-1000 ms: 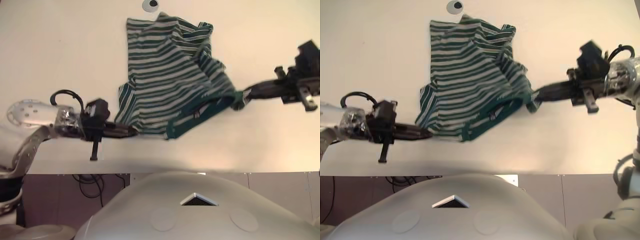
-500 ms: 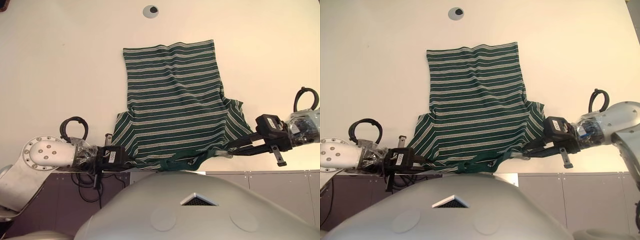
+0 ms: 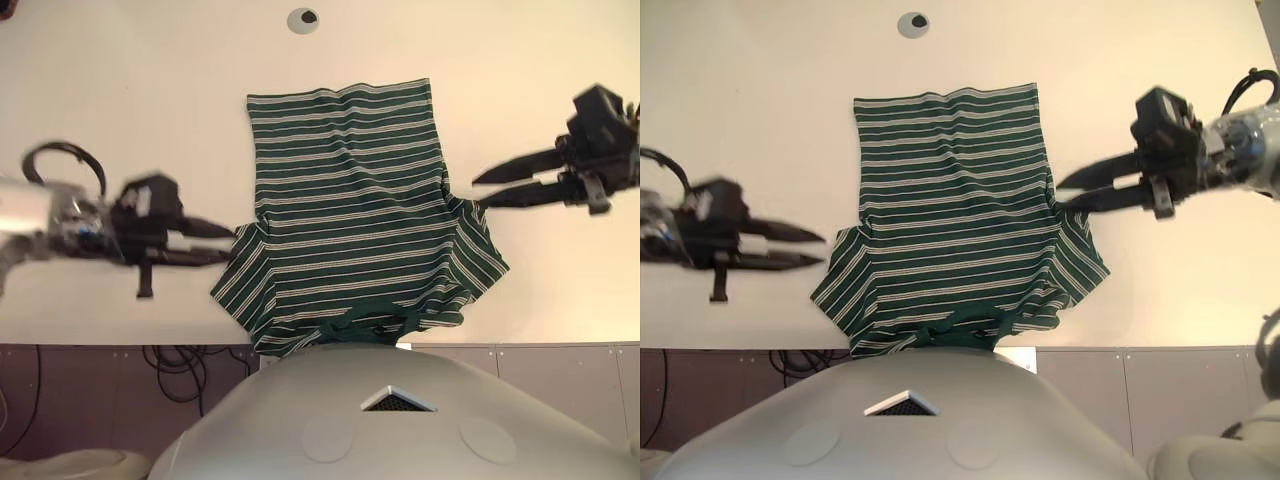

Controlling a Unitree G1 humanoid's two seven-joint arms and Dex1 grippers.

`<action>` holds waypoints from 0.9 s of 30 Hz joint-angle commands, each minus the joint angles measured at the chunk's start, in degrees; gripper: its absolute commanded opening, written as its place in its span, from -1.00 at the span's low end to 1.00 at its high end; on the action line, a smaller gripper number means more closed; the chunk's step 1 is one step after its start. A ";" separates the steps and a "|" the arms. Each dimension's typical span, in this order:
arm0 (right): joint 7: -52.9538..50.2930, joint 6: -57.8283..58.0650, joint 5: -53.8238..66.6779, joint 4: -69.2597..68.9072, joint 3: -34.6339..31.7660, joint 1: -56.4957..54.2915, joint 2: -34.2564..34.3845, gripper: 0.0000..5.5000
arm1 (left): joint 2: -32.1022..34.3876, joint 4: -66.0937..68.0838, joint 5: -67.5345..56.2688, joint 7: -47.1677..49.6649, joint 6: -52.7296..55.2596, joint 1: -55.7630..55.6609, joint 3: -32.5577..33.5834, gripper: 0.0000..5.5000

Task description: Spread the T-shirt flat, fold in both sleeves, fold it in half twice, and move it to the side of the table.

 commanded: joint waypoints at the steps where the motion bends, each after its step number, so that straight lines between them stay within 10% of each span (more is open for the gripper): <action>1: -12.85 -7.24 -13.73 12.92 8.15 -7.30 10.39 -0.54 | -11.90 17.69 14.67 7.56 -4.59 -17.25 -15.98 -0.57; 14: -26.75 -11.88 -26.75 23.78 15.39 -2.99 24.10 -0.54 | -29.27 45.33 35.11 16.57 -20.66 -20.35 -31.59 -0.57; 27: -61.63 -40.50 -30.13 66.12 3.59 -24.29 39.87 -0.54 | -44.27 94.87 43.55 45.05 -40.64 -46.79 -24.74 -0.57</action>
